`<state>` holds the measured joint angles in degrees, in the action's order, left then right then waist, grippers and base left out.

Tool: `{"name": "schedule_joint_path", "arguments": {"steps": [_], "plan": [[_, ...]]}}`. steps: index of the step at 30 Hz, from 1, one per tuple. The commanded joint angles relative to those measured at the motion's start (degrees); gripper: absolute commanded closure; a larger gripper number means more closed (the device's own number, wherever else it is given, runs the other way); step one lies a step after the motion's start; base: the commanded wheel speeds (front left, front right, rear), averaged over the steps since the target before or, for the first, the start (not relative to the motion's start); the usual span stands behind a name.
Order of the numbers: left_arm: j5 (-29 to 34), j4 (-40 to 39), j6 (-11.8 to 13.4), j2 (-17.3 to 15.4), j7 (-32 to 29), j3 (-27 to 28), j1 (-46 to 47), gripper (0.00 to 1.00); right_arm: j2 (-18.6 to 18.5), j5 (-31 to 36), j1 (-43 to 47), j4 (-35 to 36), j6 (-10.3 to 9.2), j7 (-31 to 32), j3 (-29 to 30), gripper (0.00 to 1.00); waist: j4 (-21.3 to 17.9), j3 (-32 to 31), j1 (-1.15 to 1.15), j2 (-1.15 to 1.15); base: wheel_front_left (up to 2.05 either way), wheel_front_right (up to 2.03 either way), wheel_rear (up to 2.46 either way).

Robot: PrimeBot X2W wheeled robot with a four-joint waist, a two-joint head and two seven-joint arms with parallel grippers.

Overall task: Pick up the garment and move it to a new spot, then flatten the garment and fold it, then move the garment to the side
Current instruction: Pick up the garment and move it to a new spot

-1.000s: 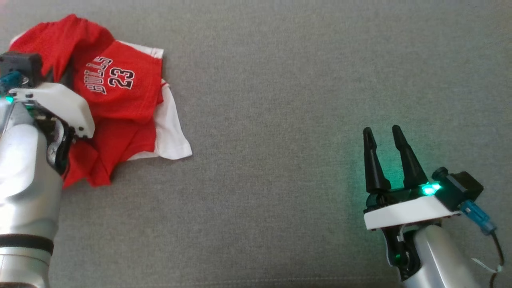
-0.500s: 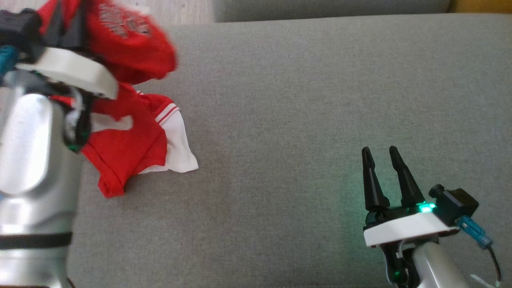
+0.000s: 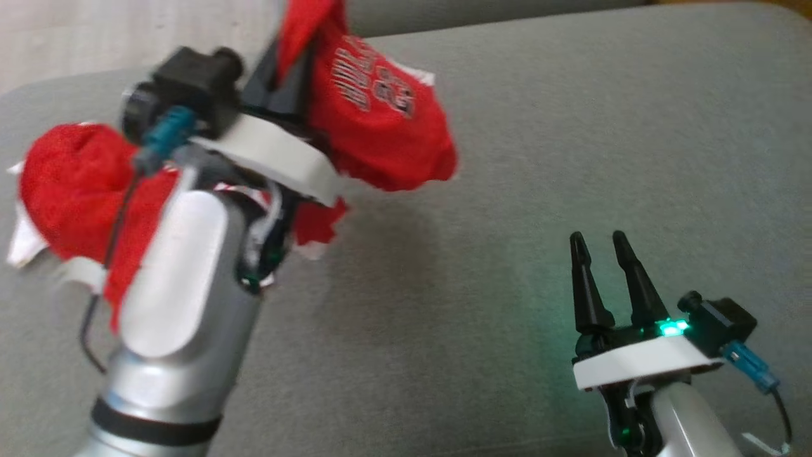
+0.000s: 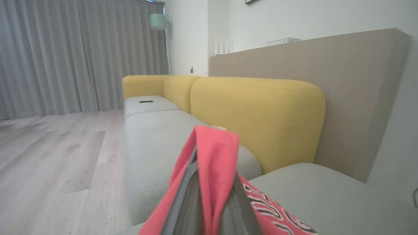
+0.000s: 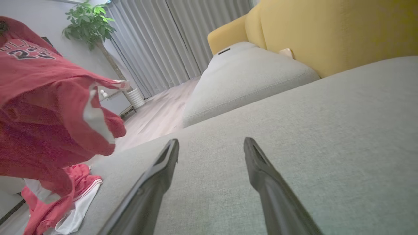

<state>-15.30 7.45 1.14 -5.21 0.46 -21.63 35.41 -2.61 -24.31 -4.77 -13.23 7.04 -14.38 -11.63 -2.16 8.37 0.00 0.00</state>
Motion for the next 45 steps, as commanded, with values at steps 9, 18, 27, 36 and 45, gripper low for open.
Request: {"name": "schedule_joint_path", "arguments": {"steps": [9,18,27,36,45], "plan": [[-0.49,3.94,2.45,1.65,0.89,-2.58,5.50,1.00,-0.27,-3.00,-5.51,3.37,0.45,-0.62,-4.52,0.00,-12.78,4.47,0.00,0.00,0.00,0.00,0.00],[-3.72,19.07,4.69,2.28,6.94,-4.68,10.12,0.00,-0.27,-4.40,-6.21,4.63,0.45,-0.62,-5.74,0.00,-16.86,5.47,0.00,0.00,0.00,0.00,0.00],[-7.56,23.26,5.21,2.19,12.97,-5.00,10.89,0.00,-0.27,-1.88,-5.20,4.35,0.45,-0.62,-2.25,0.00,-10.62,3.32,0.00,0.00,0.00,0.00,0.00],[-6.48,14.10,4.60,-3.38,14.50,-0.73,0.42,0.00,-0.27,1.58,-3.18,3.86,0.45,-0.62,1.65,0.00,-1.80,-0.39,0.00,0.00,0.00,0.00,0.00],[-3.32,1.08,4.37,-2.55,14.53,3.54,-18.96,0.00,-0.27,4.03,-0.92,4.03,0.45,-0.62,3.44,0.00,3.24,-3.32,0.00,0.00,0.00,0.00,0.00]]}}
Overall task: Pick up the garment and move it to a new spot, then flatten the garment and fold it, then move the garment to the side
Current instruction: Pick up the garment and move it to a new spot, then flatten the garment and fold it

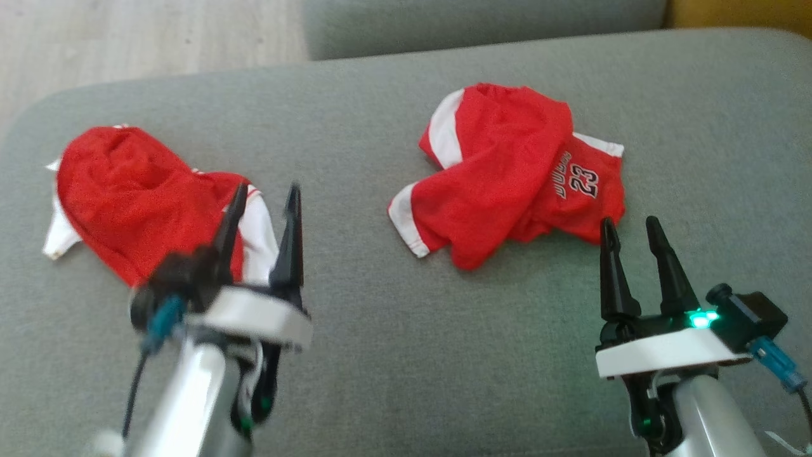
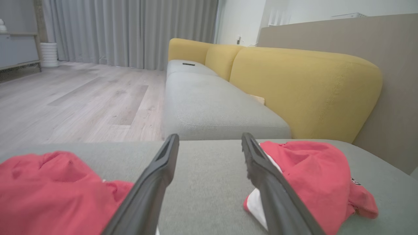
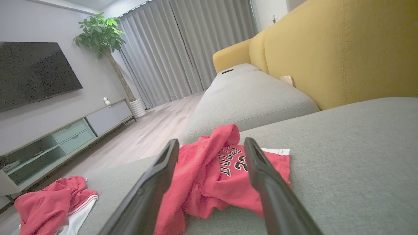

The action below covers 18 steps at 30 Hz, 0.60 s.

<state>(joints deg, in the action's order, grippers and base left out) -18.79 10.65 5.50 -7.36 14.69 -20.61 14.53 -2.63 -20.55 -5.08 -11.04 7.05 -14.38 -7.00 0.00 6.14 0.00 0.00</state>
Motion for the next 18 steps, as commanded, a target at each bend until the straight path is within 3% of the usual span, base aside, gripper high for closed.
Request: {"name": "schedule_joint_path", "arguments": {"steps": [1,10,18], "plan": [[0.49,-2.91,-0.11,0.17,0.29,2.91,0.12,0.00,-0.25,0.40,-0.37,1.81,0.44,-0.62,-1.25,0.00,1.24,-1.33,0.00,0.00,0.00,0.00,0.00],[3.91,-7.70,-1.93,3.89,0.30,5.85,-9.01,0.00,-0.25,0.37,0.92,1.60,0.44,-0.62,-1.88,0.00,1.30,-3.09,0.00,0.00,0.00,0.00,0.00],[3.55,-9.00,-2.12,4.44,0.30,6.76,-10.13,0.00,-0.25,0.73,1.40,1.76,0.44,-0.62,-1.96,0.00,1.30,-2.99,0.00,0.00,0.00,0.00,0.00]]}}
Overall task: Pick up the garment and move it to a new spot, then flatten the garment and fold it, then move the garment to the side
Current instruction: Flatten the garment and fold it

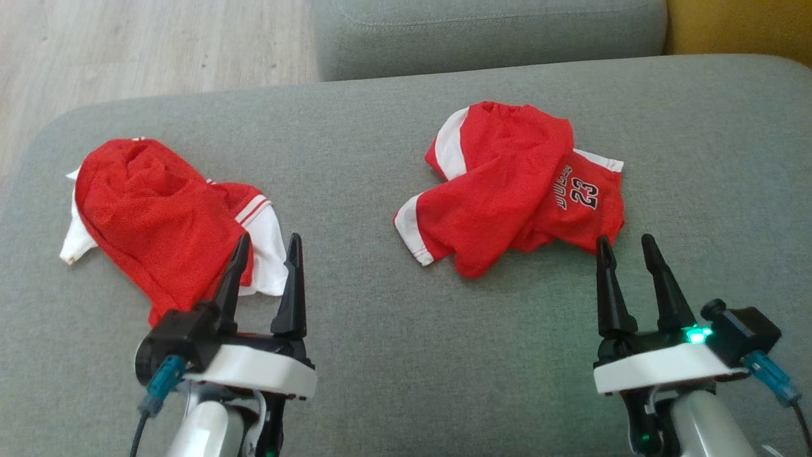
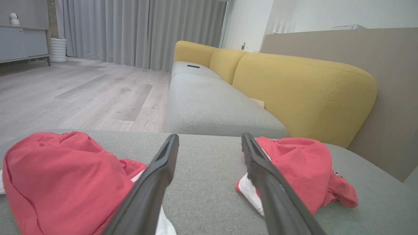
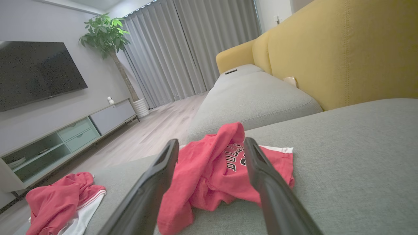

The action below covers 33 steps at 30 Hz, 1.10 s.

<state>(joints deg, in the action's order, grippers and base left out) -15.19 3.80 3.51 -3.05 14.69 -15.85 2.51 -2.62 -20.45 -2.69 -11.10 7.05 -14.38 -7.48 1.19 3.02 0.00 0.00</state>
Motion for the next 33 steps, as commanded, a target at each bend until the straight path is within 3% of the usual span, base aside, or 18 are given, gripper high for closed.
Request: {"name": "schedule_joint_path", "arguments": {"steps": [1,11,21,33], "plan": [[-0.19,-2.14,0.00,0.14,0.30,1.94,1.91,0.00,-0.26,0.82,-1.00,1.77,0.44,-0.62,-1.52,0.00,0.24,0.20,0.00,0.00,0.00,0.00,0.00],[-1.20,-1.82,0.40,0.16,0.30,0.12,2.91,0.00,-0.26,4.98,-3.33,-4.69,0.44,-0.33,-5.64,0.00,2.76,2.15,0.00,0.00,0.00,0.00,0.00],[-2.43,-1.37,0.97,0.17,0.30,-1.91,5.06,0.00,-0.26,7.57,-12.63,-13.78,0.44,0.70,-17.13,0.00,7.32,5.70,0.00,0.00,0.00,0.00,0.00],[-4.13,-1.54,2.01,0.17,0.30,-3.99,7.28,0.00,-0.26,13.68,-23.72,-31.81,0.44,3.48,-16.97,0.00,12.94,8.99,0.00,0.00,0.00,0.00,0.00]]}}
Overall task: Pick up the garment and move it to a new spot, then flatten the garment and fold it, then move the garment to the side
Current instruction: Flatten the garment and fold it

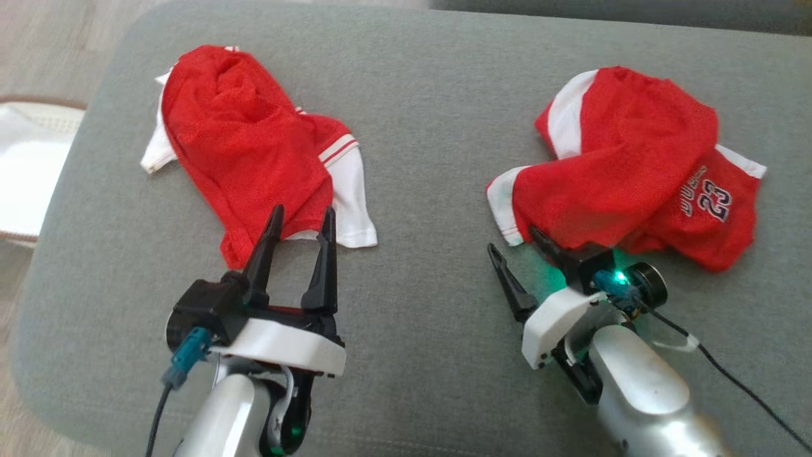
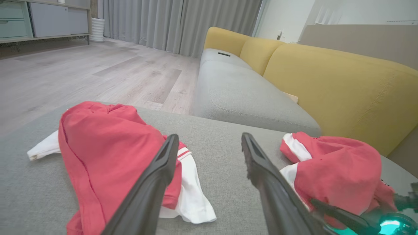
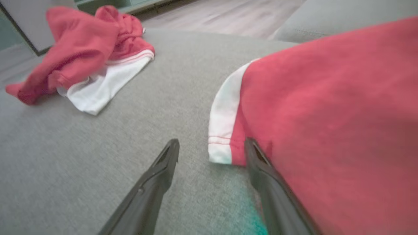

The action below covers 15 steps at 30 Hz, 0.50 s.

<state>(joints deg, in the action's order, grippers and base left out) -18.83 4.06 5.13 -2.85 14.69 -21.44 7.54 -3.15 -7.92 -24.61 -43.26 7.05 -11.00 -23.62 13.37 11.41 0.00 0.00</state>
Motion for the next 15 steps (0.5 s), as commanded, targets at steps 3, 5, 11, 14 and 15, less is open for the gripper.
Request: {"name": "schedule_joint_path", "arguments": {"steps": [3,5,11,14,15], "plan": [[-0.78,-1.84,0.50,-0.03,0.30,1.13,2.35,0.00,0.27,0.64,-3.29,-3.43,0.44,0.86,-0.46,0.00,1.69,0.97,0.00,0.00,0.00,0.00,0.00],[-0.89,-1.81,0.64,-0.03,0.30,1.07,2.40,0.00,0.27,-0.14,-4.29,-5.49,0.44,1.60,-0.64,0.00,2.01,1.15,0.00,0.00,0.00,0.00,0.00],[-1.09,-1.76,1.05,-0.03,0.30,2.11,2.70,0.00,0.27,-2.35,-6.43,-9.29,0.44,2.45,-1.74,1.00,1.86,1.20,0.00,0.00,0.00,0.00,0.00],[-0.89,-1.80,1.15,-0.03,0.30,2.79,2.59,0.00,0.27,-3.26,-6.56,-9.62,0.44,1.08,-2.31,1.00,0.80,0.74,0.00,0.00,0.00,0.00,0.00],[-0.84,-1.81,1.11,-0.03,0.30,2.99,2.51,0.00,0.27,-3.55,-6.42,-9.62,0.44,0.51,-2.26,1.00,0.35,0.51,0.00,0.00,0.00,0.00,0.00]]}}
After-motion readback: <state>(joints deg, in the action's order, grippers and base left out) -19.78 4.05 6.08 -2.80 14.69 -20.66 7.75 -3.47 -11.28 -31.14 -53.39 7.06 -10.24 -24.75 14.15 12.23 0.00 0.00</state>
